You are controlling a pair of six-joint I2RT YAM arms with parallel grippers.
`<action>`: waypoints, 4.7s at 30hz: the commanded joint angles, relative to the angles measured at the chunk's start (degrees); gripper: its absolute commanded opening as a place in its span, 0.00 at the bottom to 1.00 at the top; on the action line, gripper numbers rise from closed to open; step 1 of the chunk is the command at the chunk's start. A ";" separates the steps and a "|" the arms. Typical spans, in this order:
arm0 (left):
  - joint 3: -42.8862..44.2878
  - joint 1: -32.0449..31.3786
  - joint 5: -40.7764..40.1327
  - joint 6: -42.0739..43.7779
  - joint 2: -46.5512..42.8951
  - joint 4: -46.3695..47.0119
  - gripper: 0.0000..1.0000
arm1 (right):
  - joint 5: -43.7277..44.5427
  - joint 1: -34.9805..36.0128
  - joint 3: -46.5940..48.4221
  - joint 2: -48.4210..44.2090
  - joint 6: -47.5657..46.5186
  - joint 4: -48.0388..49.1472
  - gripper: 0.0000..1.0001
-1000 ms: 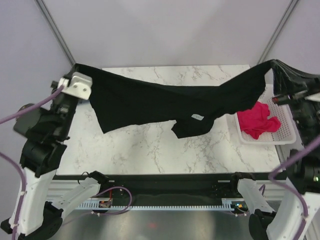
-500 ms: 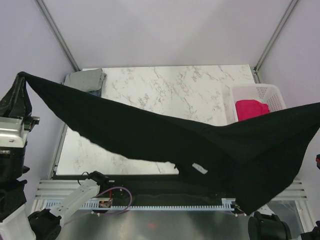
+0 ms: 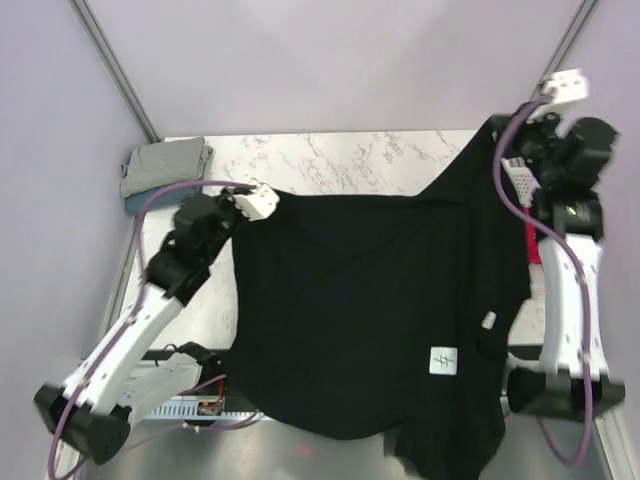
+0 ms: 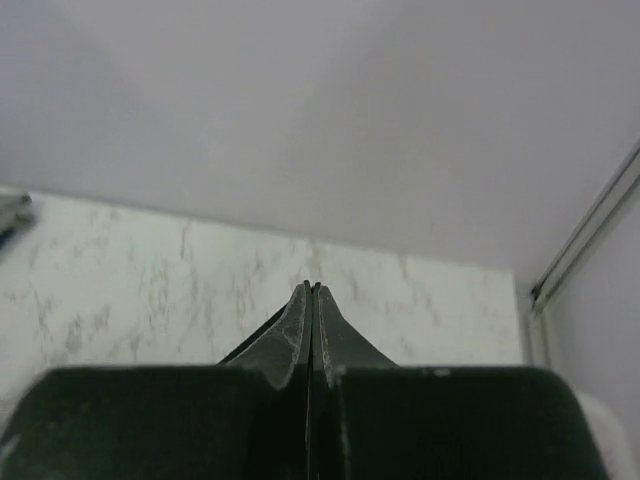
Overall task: Fold and stack the t-shirts
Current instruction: Flatten the tshirt out, then fold the tshirt
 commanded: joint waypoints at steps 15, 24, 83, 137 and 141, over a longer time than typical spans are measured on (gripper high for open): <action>14.78 16.19 4.28 0.07 57.73 22.84 0.02 | 7.05 8.97 14.63 57.00 -5.85 9.97 0.00; 31.22 18.04 1.03 -2.83 75.49 23.72 0.02 | 11.45 8.88 39.70 77.34 -3.47 6.17 0.00; 18.58 21.47 15.35 -7.23 50.37 0.52 0.02 | 3.19 11.52 -2.21 31.66 5.23 5.48 0.00; 2.84 28.67 20.63 -7.85 46.67 1.31 0.03 | -2.52 7.39 -31.04 17.23 2.15 1.87 0.04; 2.31 28.67 19.57 -8.64 45.36 1.66 0.36 | -0.86 7.39 -29.82 17.86 1.54 0.73 0.45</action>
